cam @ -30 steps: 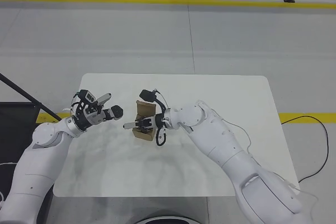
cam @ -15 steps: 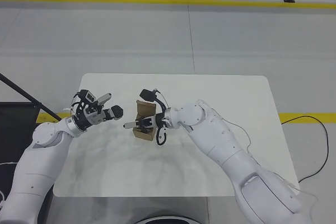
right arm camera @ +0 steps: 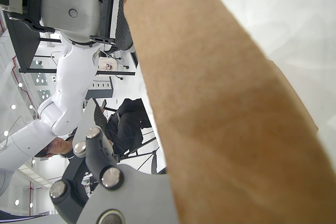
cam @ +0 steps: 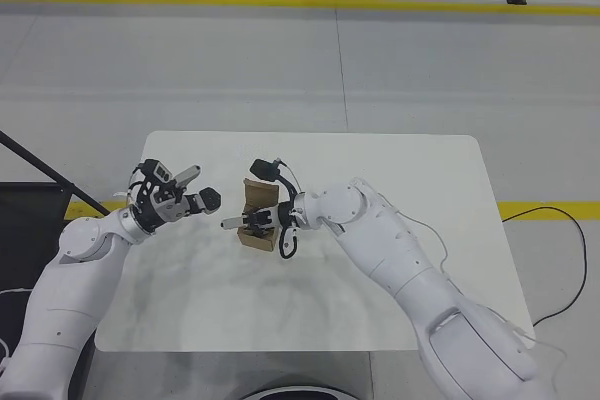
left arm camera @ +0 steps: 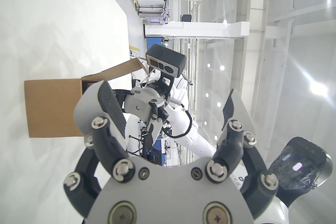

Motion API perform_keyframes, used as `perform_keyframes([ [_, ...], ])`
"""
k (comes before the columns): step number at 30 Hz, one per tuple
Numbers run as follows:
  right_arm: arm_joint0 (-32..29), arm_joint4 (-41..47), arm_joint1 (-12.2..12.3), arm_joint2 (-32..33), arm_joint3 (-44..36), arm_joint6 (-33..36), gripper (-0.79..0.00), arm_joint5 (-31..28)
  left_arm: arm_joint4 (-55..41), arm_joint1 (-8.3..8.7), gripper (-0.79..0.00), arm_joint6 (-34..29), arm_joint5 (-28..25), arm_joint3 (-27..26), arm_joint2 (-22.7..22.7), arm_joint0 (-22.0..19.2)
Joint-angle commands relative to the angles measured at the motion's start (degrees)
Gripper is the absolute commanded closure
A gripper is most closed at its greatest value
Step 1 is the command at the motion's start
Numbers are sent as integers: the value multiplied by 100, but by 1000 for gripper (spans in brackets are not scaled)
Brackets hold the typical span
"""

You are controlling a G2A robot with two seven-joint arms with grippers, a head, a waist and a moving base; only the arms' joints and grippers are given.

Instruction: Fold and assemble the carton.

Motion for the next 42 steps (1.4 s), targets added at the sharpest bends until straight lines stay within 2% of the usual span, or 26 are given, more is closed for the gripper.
perform_keyframes([
  [1, 3, -17, -5, 6, 10, 7, -785, 0, 9, -3, -785, -2, 4, -7, -6, 4],
  [14, -97, -137, 65, 194, -299, -106, -785, -259, 48, -12, -785, 2, 9, -83, -59, 55],
  [27, -603, -569, 444, 769, -1551, -33, -785, -192, 80, -20, -785, -10, 17, -138, -111, 99],
  [30, -735, -571, 555, 960, -1920, 247, -785, -335, 72, -20, -785, -42, 7, -167, -132, 120],
  [33, -851, -652, 674, 1145, -2271, 580, -785, -479, 51, -17, -785, -257, -111, -204, -149, 138],
  [36, -1082, -967, 807, 1352, -2777, 630, -785, -378, 14, -14, -785, -577, -341, -248, -168, 161],
  [42, -1082, -967, 807, 1352, -2777, 630, -785, -378, 215, 12, -785, -878, -628, -329, -212, 185],
])
